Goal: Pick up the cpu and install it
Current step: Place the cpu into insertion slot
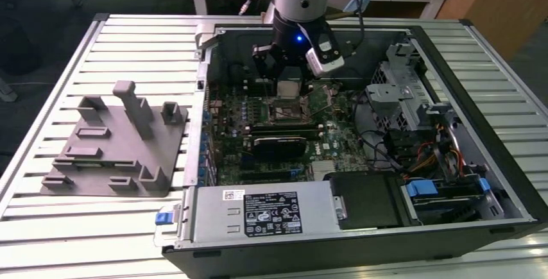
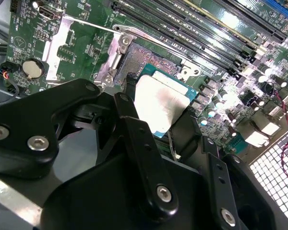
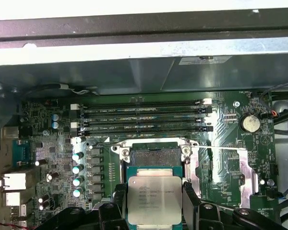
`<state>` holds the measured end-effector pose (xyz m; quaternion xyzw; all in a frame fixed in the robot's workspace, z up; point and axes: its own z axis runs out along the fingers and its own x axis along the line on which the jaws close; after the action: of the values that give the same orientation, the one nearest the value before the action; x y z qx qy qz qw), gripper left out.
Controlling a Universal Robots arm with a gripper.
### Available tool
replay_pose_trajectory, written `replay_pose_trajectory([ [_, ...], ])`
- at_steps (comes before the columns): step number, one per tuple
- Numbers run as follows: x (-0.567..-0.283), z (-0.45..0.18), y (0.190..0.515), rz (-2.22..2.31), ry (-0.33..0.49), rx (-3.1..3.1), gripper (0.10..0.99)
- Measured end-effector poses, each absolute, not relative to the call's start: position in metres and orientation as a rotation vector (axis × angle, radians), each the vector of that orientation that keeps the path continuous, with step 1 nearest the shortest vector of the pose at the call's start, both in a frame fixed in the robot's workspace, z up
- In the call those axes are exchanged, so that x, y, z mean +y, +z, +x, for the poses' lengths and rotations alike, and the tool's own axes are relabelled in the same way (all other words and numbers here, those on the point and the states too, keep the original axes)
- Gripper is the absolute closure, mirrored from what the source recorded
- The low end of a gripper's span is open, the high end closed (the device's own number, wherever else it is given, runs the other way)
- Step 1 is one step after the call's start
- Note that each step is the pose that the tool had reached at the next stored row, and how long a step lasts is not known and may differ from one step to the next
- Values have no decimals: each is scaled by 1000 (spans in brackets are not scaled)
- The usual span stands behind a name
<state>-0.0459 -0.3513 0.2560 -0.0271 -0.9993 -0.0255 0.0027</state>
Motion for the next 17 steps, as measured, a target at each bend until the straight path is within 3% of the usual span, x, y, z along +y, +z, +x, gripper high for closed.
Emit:
replay_pose_trajectory([
  [17, -351, -46, 256, -433, -80, -3111, 545],
])
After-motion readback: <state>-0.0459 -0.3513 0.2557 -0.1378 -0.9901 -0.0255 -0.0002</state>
